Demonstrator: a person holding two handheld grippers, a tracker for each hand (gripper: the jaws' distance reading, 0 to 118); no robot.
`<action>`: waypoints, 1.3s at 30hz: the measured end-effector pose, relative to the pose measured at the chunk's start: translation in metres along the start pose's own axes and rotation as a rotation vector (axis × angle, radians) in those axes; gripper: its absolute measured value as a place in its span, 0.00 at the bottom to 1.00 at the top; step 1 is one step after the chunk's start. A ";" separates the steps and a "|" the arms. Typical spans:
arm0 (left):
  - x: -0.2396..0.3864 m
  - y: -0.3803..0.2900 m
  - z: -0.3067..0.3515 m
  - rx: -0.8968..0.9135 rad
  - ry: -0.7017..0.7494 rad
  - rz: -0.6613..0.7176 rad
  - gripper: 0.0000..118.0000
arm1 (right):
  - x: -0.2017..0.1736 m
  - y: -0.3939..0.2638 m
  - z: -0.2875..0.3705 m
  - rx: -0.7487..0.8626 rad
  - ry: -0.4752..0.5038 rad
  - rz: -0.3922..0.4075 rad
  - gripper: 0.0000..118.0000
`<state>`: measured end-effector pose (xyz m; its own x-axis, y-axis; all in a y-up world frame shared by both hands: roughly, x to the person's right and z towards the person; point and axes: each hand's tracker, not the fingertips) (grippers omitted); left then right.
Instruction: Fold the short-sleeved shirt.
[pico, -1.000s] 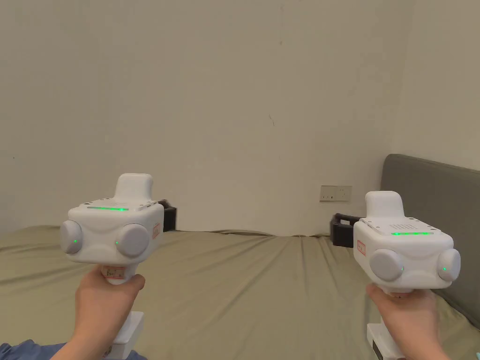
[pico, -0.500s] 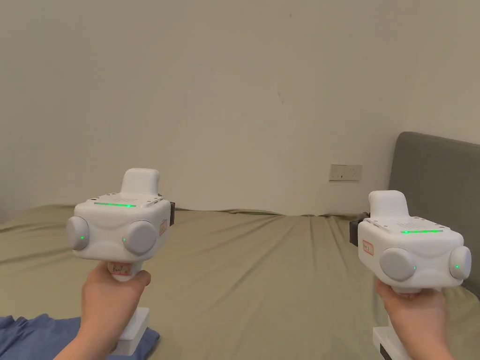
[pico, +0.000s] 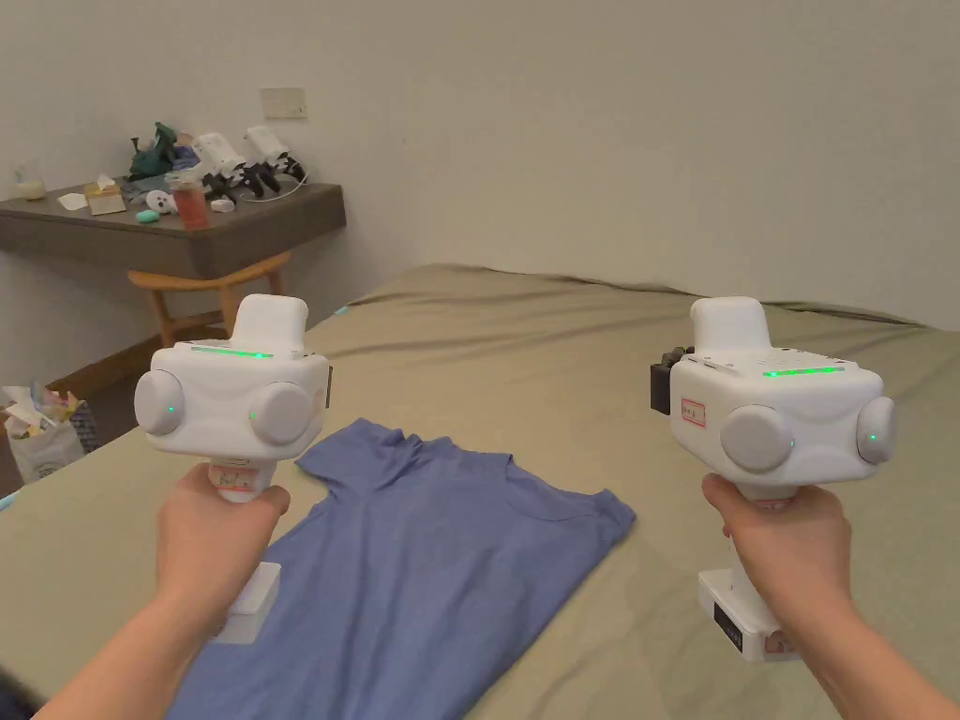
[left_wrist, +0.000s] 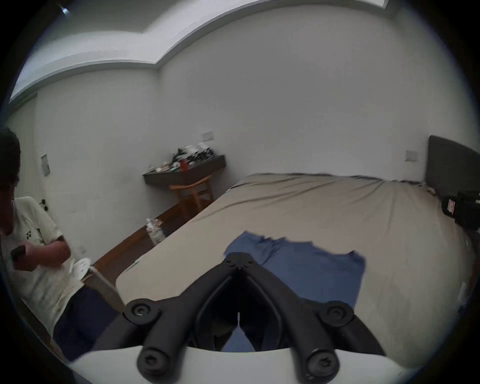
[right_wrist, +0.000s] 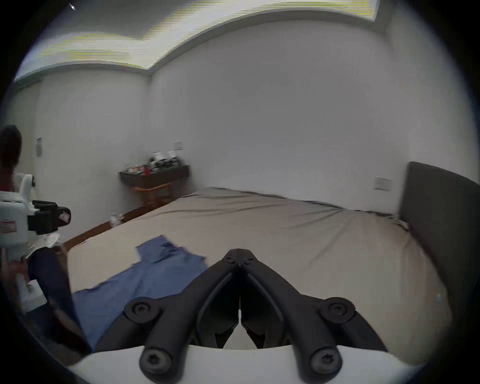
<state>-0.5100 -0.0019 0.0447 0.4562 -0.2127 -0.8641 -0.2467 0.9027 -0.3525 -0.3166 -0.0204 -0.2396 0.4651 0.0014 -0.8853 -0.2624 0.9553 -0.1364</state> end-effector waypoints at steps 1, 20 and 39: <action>-0.004 -0.004 -0.007 -0.010 -0.008 -0.003 0.00 | -0.010 -0.002 -0.005 -0.006 0.021 0.017 0.02; 0.168 -0.183 -0.229 -0.574 -0.445 -0.119 0.89 | 0.120 -0.104 -0.089 -0.274 -0.095 -0.009 0.02; 0.139 -0.134 -0.154 -0.295 -0.582 0.140 0.01 | 0.166 -0.122 0.013 -0.167 -0.012 -0.217 0.02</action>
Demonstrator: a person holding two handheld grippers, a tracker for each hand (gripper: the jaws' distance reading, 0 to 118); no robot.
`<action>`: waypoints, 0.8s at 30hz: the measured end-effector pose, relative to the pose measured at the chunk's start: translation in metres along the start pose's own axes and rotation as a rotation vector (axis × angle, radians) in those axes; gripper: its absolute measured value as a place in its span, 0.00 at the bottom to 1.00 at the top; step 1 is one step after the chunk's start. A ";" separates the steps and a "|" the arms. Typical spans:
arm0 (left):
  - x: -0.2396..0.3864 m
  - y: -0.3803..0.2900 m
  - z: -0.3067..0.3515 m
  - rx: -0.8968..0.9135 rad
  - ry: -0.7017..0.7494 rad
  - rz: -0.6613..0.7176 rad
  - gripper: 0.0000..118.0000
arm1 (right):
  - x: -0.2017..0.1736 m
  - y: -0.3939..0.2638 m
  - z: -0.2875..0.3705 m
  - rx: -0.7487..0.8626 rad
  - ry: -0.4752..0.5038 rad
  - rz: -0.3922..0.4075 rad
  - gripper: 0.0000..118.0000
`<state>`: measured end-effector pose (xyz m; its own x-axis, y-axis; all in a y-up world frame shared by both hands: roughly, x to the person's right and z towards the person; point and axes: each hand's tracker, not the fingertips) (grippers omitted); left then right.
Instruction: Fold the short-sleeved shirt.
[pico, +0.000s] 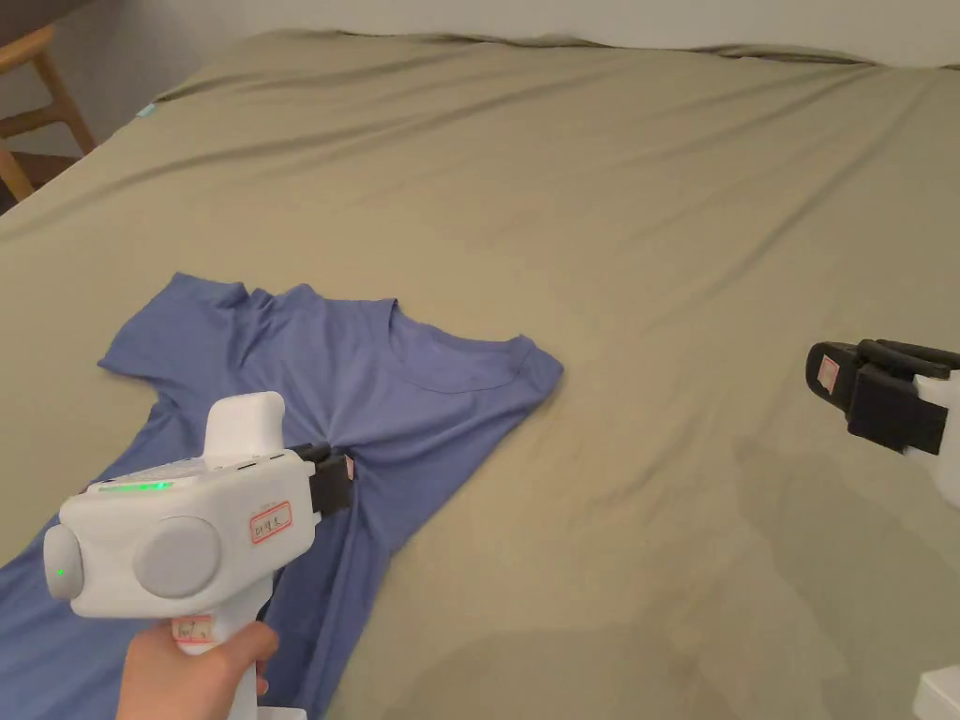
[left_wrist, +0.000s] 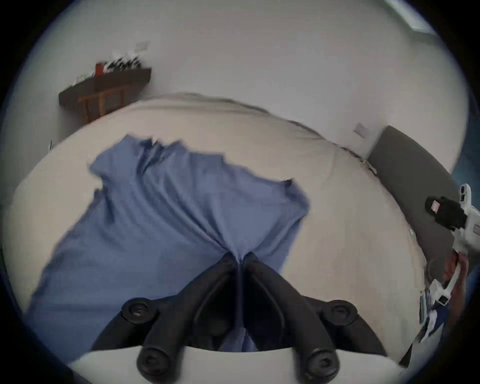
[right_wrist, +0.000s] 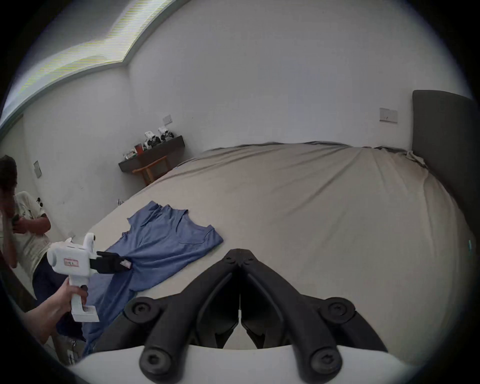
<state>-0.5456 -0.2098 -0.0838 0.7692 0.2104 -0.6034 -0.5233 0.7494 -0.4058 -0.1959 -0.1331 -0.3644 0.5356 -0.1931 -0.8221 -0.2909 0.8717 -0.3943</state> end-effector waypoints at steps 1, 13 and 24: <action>0.015 0.008 0.009 -0.001 -0.016 -0.034 0.01 | 0.006 0.000 0.016 0.010 -0.024 0.003 0.02; 0.328 0.036 0.023 -0.011 -0.600 -0.491 0.01 | 0.078 -0.019 0.226 0.120 -0.329 -0.046 0.02; 0.577 -0.134 0.036 -0.283 -0.970 -0.881 0.01 | 0.154 -0.066 0.357 0.129 -0.672 -0.130 0.02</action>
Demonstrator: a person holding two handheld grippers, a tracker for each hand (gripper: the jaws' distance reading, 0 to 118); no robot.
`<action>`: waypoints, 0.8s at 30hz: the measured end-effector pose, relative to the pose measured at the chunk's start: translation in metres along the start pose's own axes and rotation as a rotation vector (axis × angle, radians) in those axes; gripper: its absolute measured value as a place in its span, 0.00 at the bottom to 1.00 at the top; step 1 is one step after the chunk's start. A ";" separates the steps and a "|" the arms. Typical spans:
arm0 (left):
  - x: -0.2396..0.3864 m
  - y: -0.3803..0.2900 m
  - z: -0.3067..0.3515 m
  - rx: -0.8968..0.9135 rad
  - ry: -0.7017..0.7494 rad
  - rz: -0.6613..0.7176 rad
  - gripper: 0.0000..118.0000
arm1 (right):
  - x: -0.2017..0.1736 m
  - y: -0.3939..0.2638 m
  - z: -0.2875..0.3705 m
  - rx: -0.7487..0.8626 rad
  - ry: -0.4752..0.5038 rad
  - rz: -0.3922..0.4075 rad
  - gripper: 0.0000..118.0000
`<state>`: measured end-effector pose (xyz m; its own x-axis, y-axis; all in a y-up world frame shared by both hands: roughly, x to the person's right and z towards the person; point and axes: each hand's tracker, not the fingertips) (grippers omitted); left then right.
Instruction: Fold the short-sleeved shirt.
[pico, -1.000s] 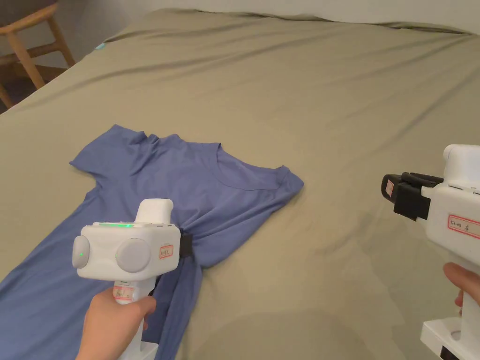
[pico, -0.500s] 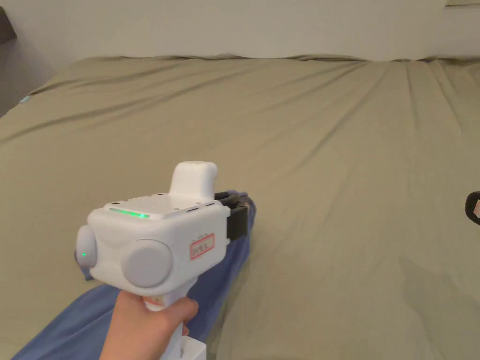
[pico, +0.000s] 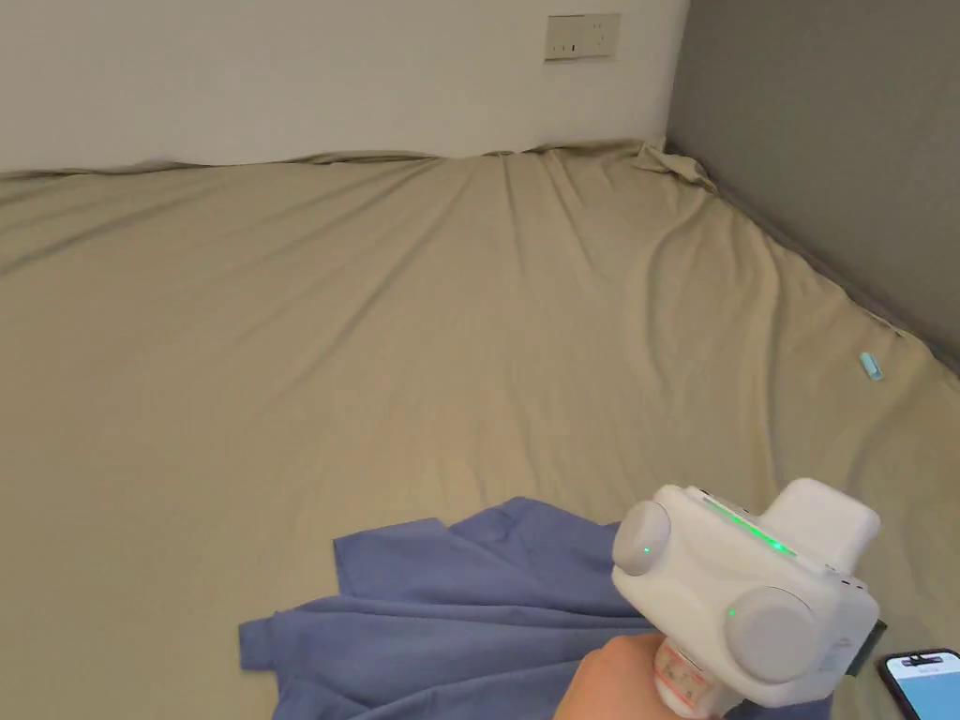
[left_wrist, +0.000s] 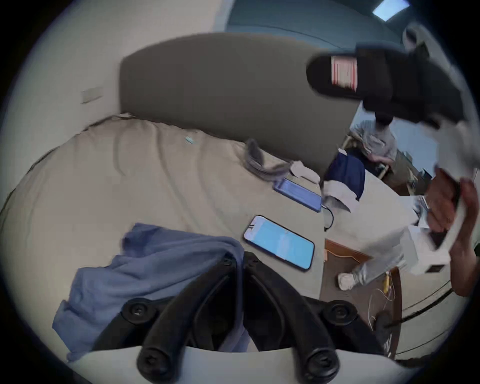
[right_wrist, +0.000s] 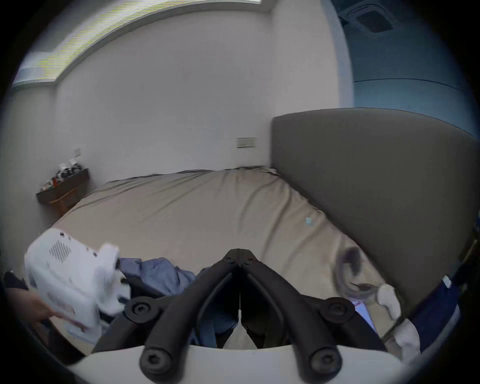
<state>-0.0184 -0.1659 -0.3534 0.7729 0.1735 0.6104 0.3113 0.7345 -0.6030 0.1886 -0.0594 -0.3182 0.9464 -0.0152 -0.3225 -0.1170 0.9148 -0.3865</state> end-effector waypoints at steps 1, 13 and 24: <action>0.006 0.002 -0.015 -0.023 -0.001 0.023 0.01 | 0.006 -0.003 0.001 -0.004 -0.010 -0.013 0.02; -0.033 -0.040 -0.006 -0.091 0.039 0.218 0.75 | 0.007 -0.015 -0.003 -0.039 0.035 -0.045 0.02; -0.058 -0.144 0.293 0.215 0.582 0.401 0.00 | -0.084 -0.024 -0.018 -0.030 0.248 -0.010 0.02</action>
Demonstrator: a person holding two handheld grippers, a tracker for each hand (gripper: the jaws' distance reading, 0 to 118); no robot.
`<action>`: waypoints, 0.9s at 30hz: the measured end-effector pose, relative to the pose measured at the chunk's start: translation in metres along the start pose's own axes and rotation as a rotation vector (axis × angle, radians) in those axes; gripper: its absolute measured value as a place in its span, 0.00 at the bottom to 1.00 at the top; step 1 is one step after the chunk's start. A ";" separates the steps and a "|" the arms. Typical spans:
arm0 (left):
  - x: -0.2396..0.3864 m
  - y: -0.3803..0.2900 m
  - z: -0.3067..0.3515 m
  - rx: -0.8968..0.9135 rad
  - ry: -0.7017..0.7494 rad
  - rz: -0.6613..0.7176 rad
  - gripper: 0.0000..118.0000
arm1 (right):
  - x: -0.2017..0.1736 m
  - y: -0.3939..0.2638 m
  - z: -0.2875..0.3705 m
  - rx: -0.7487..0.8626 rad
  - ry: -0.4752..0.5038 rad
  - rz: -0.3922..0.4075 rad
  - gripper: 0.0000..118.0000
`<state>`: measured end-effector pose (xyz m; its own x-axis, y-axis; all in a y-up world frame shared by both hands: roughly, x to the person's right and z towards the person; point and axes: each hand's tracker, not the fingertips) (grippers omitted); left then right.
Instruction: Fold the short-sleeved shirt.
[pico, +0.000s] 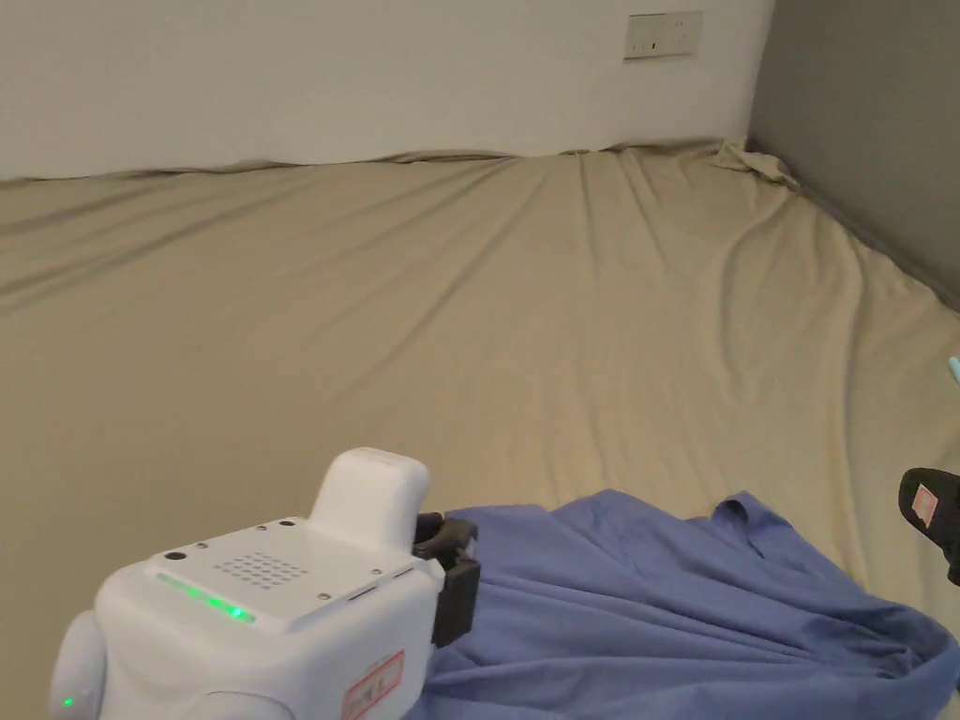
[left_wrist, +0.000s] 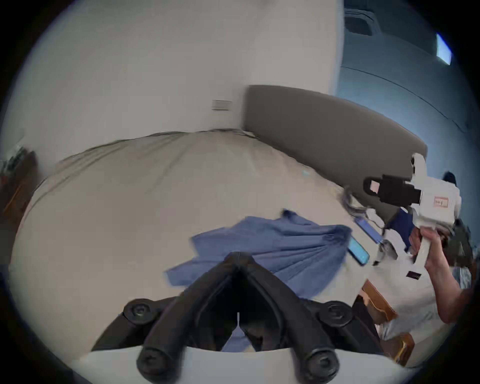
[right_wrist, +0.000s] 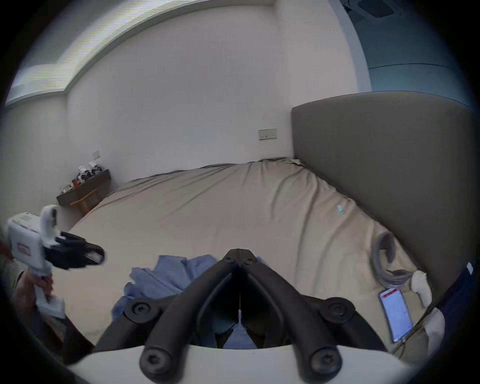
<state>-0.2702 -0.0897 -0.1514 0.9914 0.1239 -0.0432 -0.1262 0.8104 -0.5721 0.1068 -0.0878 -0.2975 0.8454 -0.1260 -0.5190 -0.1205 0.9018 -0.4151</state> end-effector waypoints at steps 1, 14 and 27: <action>-0.010 -0.005 0.010 -0.007 0.028 0.020 0.00 | -0.007 -0.002 -0.004 -0.007 0.013 0.007 0.02; -0.069 -0.033 -0.120 -0.194 0.136 0.190 0.80 | -0.020 0.003 -0.009 -0.028 0.037 0.050 0.02; -0.047 -0.073 -0.208 -0.292 0.009 0.089 0.06 | 0.019 -0.015 -0.023 -0.113 -0.092 0.079 0.02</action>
<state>-0.2997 -0.2739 -0.2783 0.9774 0.1803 -0.1103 -0.1979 0.5978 -0.7768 0.1129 -0.1131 -0.3183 0.8745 -0.0137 -0.4848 -0.2418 0.8542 -0.4603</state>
